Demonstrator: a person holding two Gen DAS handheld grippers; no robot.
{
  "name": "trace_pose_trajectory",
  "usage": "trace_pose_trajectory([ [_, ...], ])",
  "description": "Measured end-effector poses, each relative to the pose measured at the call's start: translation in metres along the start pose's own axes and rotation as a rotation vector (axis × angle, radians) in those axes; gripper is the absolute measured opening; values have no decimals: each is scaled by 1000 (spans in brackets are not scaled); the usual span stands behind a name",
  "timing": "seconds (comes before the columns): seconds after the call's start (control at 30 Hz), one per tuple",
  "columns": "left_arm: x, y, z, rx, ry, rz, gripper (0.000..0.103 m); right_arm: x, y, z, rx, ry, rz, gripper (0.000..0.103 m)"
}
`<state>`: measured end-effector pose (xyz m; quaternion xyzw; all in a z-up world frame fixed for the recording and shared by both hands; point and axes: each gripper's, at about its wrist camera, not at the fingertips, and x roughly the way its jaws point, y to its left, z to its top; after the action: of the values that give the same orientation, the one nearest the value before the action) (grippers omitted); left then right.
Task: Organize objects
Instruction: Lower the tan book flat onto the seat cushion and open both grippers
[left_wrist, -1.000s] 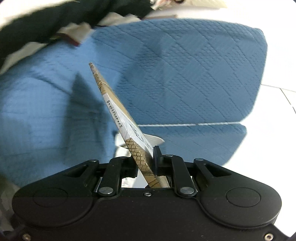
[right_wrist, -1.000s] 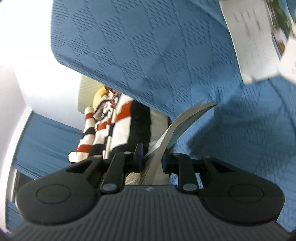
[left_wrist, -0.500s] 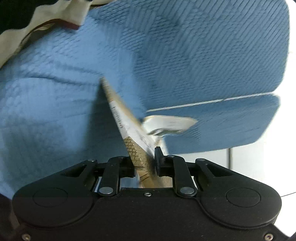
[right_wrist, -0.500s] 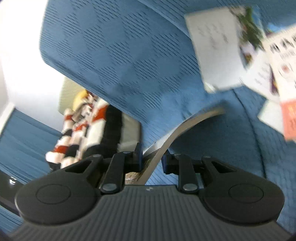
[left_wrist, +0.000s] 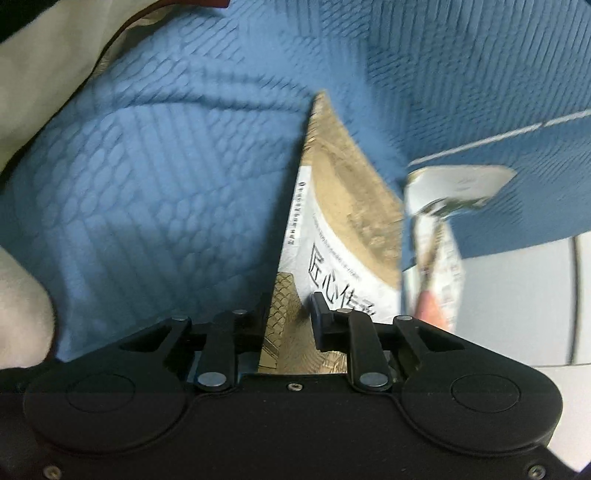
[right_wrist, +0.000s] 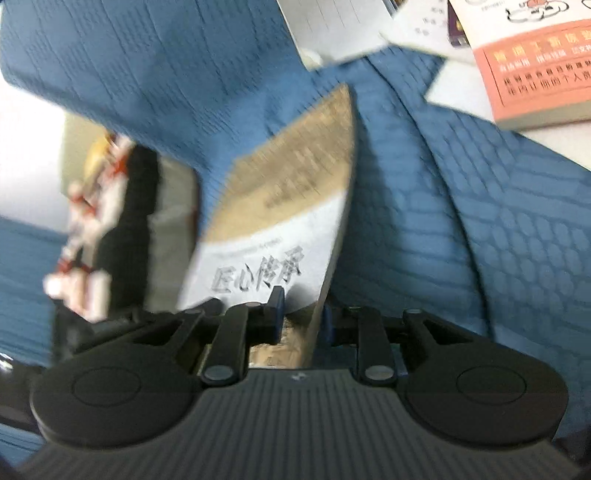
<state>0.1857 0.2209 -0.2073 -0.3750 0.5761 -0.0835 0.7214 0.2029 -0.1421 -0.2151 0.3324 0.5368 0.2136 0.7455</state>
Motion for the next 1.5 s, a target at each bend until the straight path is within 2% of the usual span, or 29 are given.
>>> trace_pose_trajectory([
  [0.07, 2, 0, -7, 17, 3, 28, 20, 4, -2, -4, -17, 14, -35, 25],
  [0.2, 0, -10, -15, 54, -2, 56, 20, 2, -9, -5, 5, 9, -36, 25],
  [0.4, -4, -23, -29, 84, -5, 95, 22, -7, -4, -3, -50, -9, -81, 25],
  [0.43, -6, -24, -32, 88, -7, 108, 25, -7, -6, 0, -50, -13, -87, 25],
  [0.47, -6, -26, -34, 93, -12, 124, 35, -9, -7, 1, -54, -18, -96, 25],
  [0.53, -8, -31, -39, 112, -24, 164, 47, -11, -5, 4, -66, -22, -133, 26],
  [0.6, -15, -37, -44, 132, -51, 212, 48, -15, -5, 5, -92, -21, -171, 26],
  [0.77, -44, -55, -54, 159, -117, 180, 52, -41, 5, 4, -159, -62, -208, 26],
  [0.93, -82, -98, -71, 268, -203, 140, 52, -90, 42, 3, -276, -189, -214, 26],
  [1.13, -124, -150, -97, 404, -301, 76, 52, -149, 82, -7, -370, -316, -181, 26],
  [1.27, -144, -176, -117, 474, -329, 19, 55, -180, 97, -23, -411, -368, -168, 26],
  [1.5, -162, -207, -151, 560, -367, -18, 56, -216, 103, -57, -443, -426, -172, 26],
])
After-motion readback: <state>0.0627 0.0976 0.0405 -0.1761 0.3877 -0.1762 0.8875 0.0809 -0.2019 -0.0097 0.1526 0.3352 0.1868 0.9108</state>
